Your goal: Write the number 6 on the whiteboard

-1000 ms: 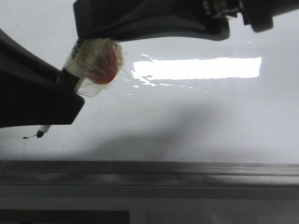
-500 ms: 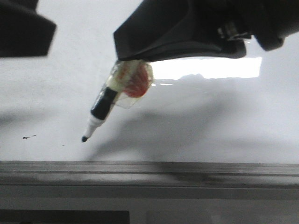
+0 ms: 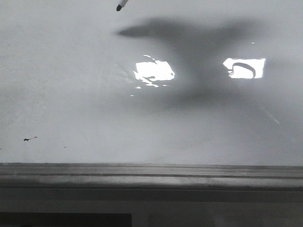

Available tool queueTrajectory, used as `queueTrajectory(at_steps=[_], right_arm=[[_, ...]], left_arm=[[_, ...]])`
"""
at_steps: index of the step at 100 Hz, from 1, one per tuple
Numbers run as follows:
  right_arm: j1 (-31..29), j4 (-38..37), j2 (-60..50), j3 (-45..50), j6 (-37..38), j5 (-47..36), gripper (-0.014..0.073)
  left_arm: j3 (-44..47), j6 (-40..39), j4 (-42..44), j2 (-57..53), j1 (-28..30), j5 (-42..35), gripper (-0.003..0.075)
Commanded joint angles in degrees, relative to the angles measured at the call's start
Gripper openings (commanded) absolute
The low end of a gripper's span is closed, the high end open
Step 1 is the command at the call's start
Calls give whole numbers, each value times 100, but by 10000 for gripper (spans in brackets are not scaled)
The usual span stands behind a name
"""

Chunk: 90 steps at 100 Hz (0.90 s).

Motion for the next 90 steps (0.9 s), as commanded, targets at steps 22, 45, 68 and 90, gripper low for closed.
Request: queueTrajectory(at_steps=[22,45,68,90], right_arm=[[382,-265,1116,-96,-72,257,-70],[262,-605,408,-63,-72,1084,-52],[376,-616,714,-393,-72,836,-52],[545,-538,889,-406,-72,395,-53]], left_arm=[[-214,-62,-95,-3,22,-475,365],[-214,-62,-95,-3,22,-475,365],[-214,-62,-95,-3,22,-427,365],[-214,-62,-95,-3,22,-383,365]])
